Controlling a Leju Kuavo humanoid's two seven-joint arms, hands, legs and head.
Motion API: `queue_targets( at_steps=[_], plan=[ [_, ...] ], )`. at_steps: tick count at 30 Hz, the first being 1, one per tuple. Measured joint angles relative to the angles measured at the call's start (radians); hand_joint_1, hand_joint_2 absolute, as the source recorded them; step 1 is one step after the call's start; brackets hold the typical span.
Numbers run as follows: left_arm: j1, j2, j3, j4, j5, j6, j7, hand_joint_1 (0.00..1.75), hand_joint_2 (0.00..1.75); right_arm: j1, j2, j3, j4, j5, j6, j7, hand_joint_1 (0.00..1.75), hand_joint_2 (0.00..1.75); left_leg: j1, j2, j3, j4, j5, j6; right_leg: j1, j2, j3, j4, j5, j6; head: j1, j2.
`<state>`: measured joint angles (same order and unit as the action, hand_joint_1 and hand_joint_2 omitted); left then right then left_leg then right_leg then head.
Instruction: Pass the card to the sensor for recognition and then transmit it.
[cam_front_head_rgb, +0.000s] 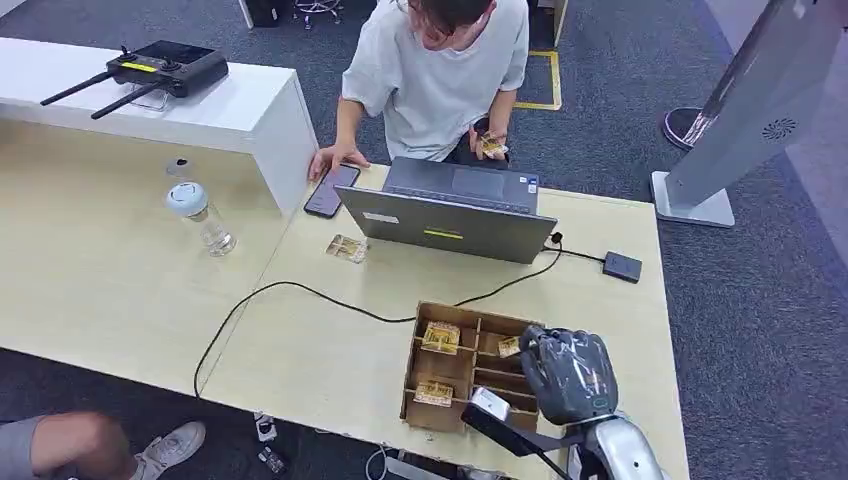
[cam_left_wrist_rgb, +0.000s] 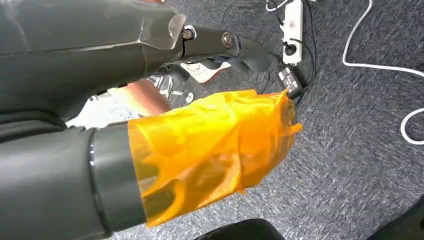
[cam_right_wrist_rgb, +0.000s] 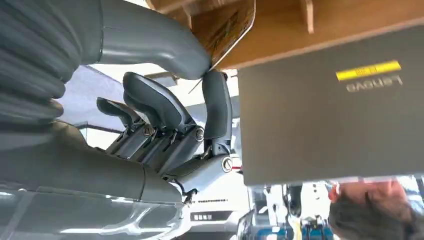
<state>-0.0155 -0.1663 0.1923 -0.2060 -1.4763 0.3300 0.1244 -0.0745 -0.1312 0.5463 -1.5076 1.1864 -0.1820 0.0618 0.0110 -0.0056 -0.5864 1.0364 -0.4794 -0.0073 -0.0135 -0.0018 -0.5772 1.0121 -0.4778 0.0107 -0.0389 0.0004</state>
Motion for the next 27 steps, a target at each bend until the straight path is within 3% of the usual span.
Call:
queue_targets(
  at_steps=[27],
  plan=[
    [0.002,0.000,0.002,0.000,0.019,0.016,0.000,0.00,0.00,0.004,-0.005,-0.041,-0.251,-0.039,-0.048,-0.038,1.75,1.75,0.000,0.000,0.000,0.000,0.000,0.000,0.000,0.000,0.000,0.000,0.000,0.000,0.000,0.000]
  ],
)
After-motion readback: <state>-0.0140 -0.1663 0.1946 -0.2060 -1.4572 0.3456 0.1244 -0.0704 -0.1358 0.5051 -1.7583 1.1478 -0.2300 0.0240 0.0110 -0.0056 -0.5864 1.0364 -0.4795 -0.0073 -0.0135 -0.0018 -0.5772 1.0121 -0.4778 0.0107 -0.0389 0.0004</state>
